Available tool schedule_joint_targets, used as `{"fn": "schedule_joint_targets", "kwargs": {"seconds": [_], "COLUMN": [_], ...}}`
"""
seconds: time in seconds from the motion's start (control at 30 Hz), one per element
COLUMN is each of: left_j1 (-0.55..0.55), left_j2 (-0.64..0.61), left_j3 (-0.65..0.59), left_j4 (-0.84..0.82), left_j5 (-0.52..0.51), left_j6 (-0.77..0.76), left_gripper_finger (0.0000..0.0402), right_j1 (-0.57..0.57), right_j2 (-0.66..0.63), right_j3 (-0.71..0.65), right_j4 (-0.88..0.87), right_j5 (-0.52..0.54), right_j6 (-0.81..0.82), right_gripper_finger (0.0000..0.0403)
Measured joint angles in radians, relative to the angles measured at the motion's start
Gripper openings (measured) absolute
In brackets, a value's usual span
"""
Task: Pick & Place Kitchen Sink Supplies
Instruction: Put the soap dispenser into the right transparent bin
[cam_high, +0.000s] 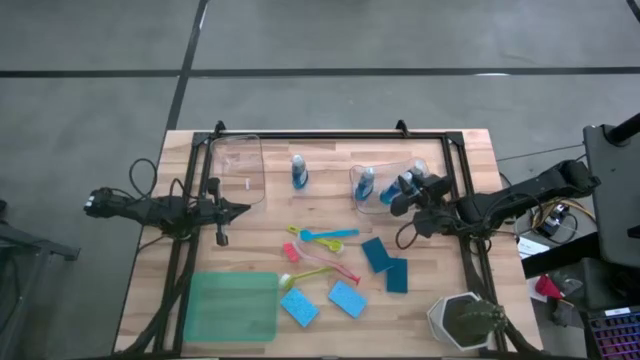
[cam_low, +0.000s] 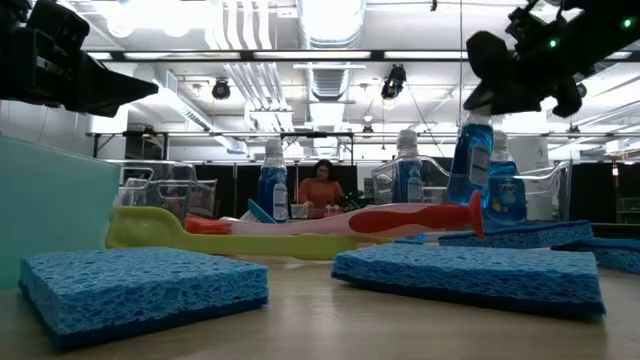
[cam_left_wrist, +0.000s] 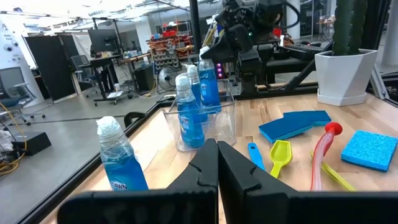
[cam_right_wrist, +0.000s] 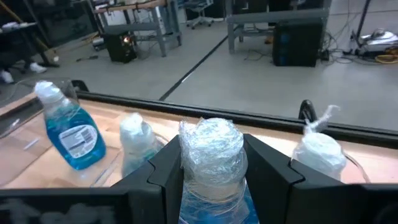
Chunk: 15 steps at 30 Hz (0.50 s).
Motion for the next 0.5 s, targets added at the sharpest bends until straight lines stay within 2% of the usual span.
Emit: {"fn": "schedule_joint_targets", "kwargs": {"seconds": [0.3, 0.5], "left_j1": [0.0, 0.0], "left_j2": [0.0, 0.0], "left_j3": [0.0, 0.0], "left_j4": [0.0, 0.0], "left_j5": [0.0, 0.0], "left_j6": [0.0, 0.0], "left_gripper_finger": [0.0, 0.0], "right_j1": [-0.05, -0.06], "right_j2": [0.019, 0.105], "right_j3": [-0.045, -0.037], "right_j4": [0.083, 0.174], "right_j5": [0.012, 0.012], "right_j6": [-0.011, -0.051], "right_gripper_finger": [0.0137, 0.0137]}}
